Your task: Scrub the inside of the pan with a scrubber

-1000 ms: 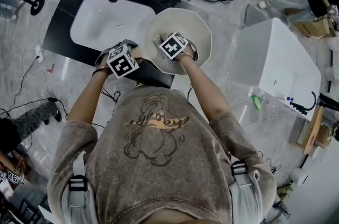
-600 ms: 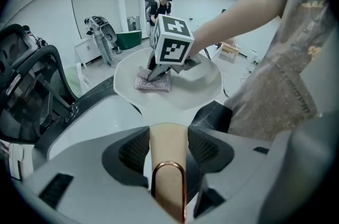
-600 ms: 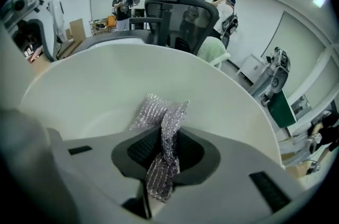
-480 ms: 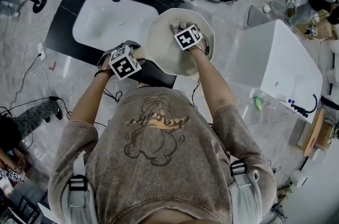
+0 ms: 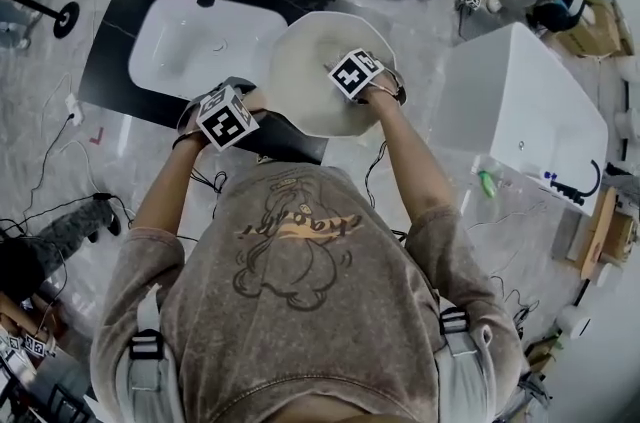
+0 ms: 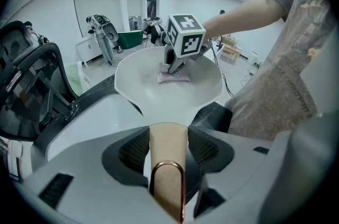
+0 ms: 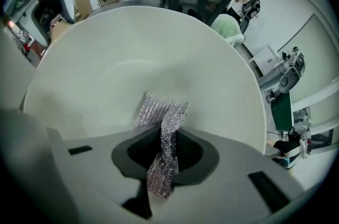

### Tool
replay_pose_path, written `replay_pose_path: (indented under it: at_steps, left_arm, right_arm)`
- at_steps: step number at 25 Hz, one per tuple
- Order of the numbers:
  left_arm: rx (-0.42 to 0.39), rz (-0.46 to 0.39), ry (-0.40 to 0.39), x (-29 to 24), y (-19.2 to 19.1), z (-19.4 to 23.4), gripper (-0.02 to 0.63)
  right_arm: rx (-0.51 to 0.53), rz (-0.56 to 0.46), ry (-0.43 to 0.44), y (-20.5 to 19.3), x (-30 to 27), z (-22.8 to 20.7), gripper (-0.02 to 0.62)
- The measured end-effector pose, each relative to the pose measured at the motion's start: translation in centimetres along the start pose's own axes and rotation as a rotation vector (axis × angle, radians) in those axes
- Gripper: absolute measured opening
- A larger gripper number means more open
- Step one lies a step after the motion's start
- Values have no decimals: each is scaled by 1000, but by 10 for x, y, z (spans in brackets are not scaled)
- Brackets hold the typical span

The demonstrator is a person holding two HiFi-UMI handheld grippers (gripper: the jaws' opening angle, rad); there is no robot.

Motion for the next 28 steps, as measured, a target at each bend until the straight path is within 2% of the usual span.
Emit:
replay_pose_path:
  at_steps: [5,9,12,14,17,18,20,21,25,28]
  left_arm:
    - [2,5,-1,0,0,1,242]
    - [7,-3,-1,-2,1,3,244]
    - [26,-19,8,-1,-1,2,244]
    - [34,-44,29,3,1,1,244]
    - [52,-139,66,21,14,1,239]
    - [59,-174,80,29,19,2,208]
    - [98,-242,116,45,27,6,58]
    - [127,-279,126,53,30,7,29]
    - [199,-461,133,82,55,6,17]
    - [191,-565,176,102,76,6,17]
  right_arm:
    - [32,74,158,-18,31,53,78]
    - [70,-30,207,2,31,74,78]
    - [16,-20,212,-1,32,67,80]
    - [-80,-77,239,2,35,64,80]
    - [-204,-145,238,4,44,51,83]
    - [-241,-169,237,6,49,46,83]
    - [-318,-219,238,9,62,37,83]
    - [-351,-247,236,12,70,33,83]
    - [-456,-396,202,24,109,20,83]
    - [-533,-561,144,36,146,9,83]
Point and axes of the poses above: the fingertips, and each gripper's own axes: x backward along the fingers, z to its left, y out of its top, the point moved 3 cm from there along x, backward along the fingers, and after that the axes turned 14 degrees about -y, right-handed, at the moved point
